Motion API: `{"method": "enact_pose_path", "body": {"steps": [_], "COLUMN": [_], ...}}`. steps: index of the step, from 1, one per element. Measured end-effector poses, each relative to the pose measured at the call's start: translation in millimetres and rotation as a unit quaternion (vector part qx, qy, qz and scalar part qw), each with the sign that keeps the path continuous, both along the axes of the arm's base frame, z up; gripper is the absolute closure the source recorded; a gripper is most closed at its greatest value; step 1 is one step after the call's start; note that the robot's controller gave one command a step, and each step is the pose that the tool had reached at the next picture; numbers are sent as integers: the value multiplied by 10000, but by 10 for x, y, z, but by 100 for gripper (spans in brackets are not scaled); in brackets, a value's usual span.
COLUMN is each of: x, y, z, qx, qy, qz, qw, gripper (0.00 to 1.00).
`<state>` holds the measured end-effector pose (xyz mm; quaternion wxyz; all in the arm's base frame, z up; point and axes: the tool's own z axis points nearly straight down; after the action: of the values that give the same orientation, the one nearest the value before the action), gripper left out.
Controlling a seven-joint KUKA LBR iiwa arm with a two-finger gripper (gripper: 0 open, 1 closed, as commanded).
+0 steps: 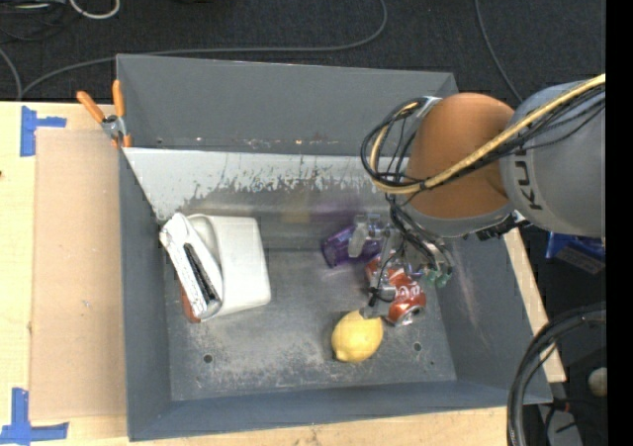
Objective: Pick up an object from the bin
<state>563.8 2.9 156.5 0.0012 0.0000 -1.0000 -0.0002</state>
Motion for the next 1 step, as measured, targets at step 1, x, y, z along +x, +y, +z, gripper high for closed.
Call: {"method": "enact_pose_path", "body": {"steps": [1], "x": [0], "y": [0], "z": [0], "qx": [0], "qy": [0], "qz": [0], "qw": [10000], "gripper": [0]}}
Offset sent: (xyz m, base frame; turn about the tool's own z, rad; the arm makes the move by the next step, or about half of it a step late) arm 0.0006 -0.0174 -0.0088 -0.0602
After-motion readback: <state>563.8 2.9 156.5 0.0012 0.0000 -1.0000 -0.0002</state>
